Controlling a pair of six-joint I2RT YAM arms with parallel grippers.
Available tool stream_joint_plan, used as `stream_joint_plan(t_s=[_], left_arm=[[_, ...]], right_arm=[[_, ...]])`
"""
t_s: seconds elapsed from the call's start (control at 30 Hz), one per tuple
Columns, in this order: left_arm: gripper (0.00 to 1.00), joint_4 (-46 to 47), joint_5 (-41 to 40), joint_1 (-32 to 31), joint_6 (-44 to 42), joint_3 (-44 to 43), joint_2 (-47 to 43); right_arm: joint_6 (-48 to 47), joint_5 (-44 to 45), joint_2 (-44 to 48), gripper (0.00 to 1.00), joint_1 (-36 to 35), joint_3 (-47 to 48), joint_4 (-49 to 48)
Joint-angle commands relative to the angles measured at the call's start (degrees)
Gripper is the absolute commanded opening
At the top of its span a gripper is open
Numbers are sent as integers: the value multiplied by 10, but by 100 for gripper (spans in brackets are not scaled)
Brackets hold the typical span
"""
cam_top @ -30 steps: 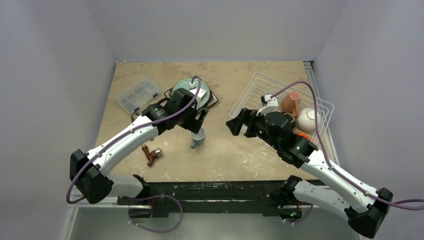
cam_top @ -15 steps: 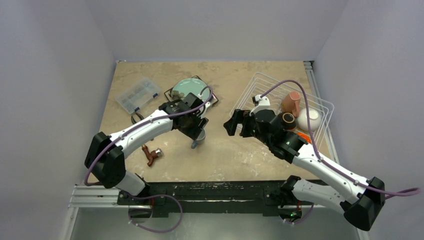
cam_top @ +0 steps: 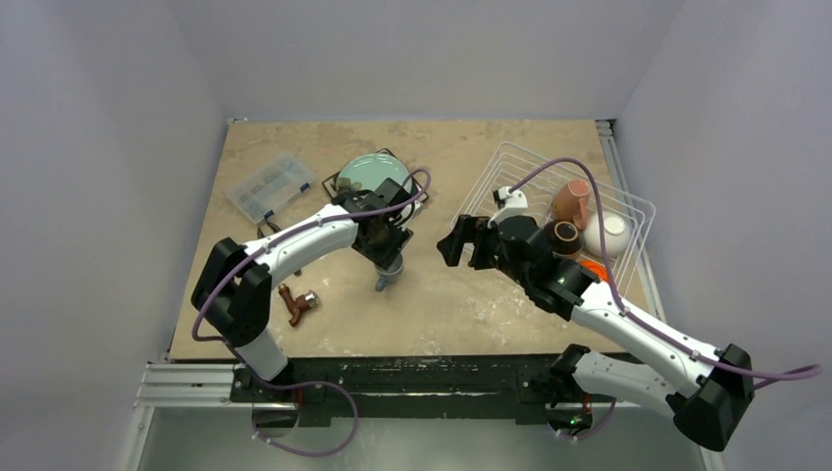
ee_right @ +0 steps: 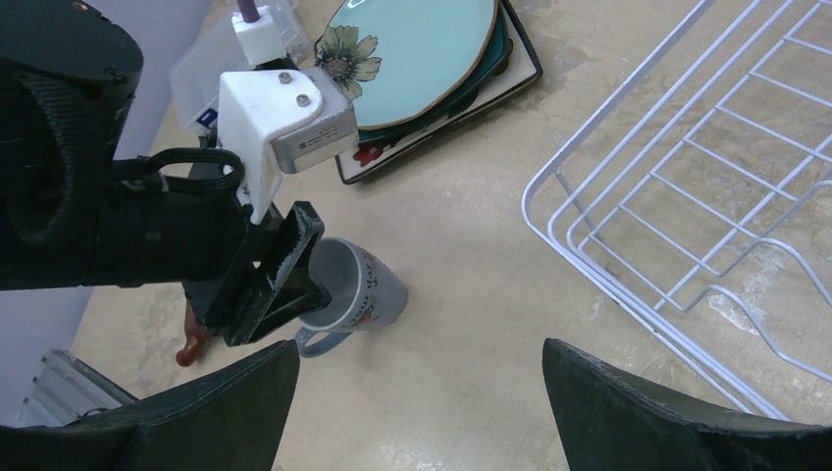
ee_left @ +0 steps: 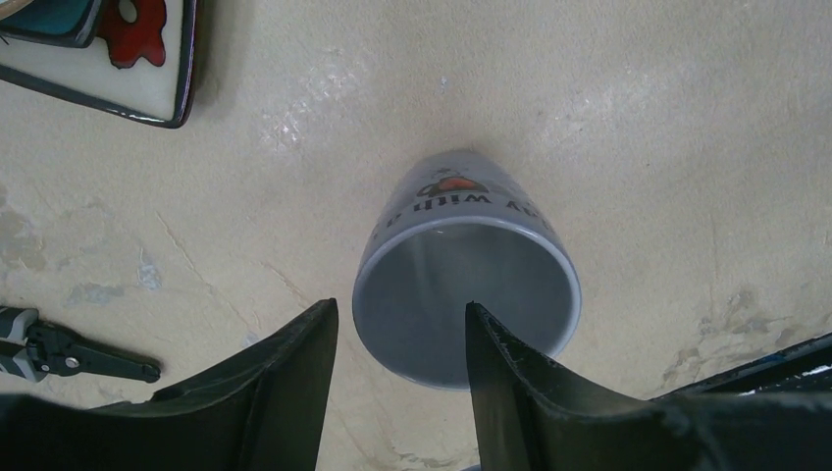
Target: Load the mixed dishes into the dish rack
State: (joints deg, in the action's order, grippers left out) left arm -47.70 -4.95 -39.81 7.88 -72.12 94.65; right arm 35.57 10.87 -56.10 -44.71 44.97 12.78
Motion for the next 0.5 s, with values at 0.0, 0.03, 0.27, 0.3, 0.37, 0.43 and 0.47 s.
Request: stream_joint_plan(t_s=[0.0, 0.03, 0.27, 0.3, 0.37, 0.43, 0.47], left_arm=[[48, 1, -8, 10, -1, -27, 15], [46, 0, -6, 12, -1, -29, 20], [27, -15, -15, 15, 8, -49, 42], [23, -15, -16, 15, 9, -49, 37], [16, -14, -20, 15, 8, -48, 28], [7, -12, -21, 14, 7, -46, 18], [1, -11, -18, 15, 6, -46, 15]], right_arm=[[-2, -1, 15, 96, -3, -5, -25], [-3, -1, 13, 96, -3, -5, -25], [6, -17, 0, 95, -3, -1, -27], [7, -17, 1, 95, -3, -3, -27], [9, -16, 4, 95, -3, -6, -25], [10, -16, 5, 95, -3, -7, -20], [11, -15, 5, 95, -3, -6, -17]])
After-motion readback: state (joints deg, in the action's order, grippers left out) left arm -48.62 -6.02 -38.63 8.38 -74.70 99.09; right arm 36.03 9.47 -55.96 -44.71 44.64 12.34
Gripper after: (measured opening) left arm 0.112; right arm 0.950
